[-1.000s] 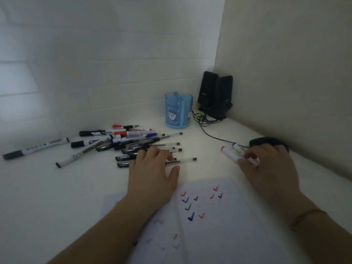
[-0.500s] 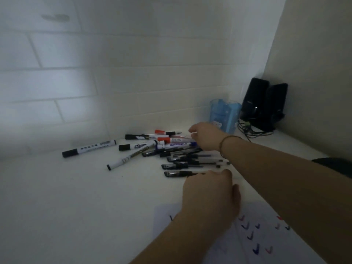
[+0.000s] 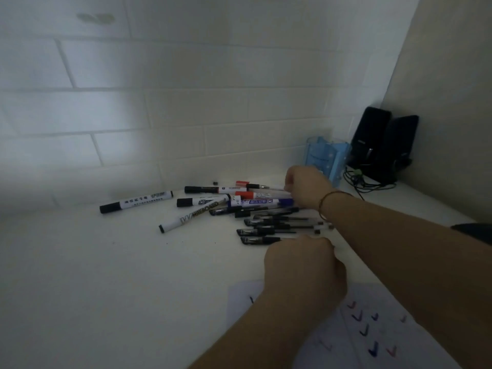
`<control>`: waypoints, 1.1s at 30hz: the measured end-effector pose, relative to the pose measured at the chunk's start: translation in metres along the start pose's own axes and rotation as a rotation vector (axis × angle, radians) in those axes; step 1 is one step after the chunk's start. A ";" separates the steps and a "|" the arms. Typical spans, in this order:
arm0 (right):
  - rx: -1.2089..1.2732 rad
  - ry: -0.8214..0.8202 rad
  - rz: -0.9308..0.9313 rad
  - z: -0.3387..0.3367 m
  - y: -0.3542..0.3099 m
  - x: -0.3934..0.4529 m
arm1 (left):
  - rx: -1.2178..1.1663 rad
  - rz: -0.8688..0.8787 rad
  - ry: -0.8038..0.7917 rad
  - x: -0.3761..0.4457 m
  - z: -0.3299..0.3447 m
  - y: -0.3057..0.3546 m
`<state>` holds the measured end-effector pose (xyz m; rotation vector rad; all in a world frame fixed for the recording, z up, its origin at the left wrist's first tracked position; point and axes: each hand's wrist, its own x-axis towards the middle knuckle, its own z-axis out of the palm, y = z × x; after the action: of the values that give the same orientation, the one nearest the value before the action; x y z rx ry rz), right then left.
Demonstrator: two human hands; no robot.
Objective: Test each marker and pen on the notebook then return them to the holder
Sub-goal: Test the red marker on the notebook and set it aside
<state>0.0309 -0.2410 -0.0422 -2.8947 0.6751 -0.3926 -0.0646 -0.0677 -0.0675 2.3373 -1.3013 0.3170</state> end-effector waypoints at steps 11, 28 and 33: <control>0.473 0.303 0.136 -0.101 0.066 -0.174 | -0.050 0.015 0.263 -0.002 -0.011 0.007; 1.278 0.374 -0.092 -0.070 0.067 -0.267 | -0.227 0.512 -0.007 -0.012 -0.014 0.041; 1.314 0.022 -0.182 -0.066 0.066 -0.268 | -0.297 0.658 -0.054 -0.009 -0.011 0.042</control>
<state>-0.2466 -0.1837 -0.0510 -1.6781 0.0386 -0.5854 -0.1052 -0.0749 -0.0501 1.6359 -1.9702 0.2351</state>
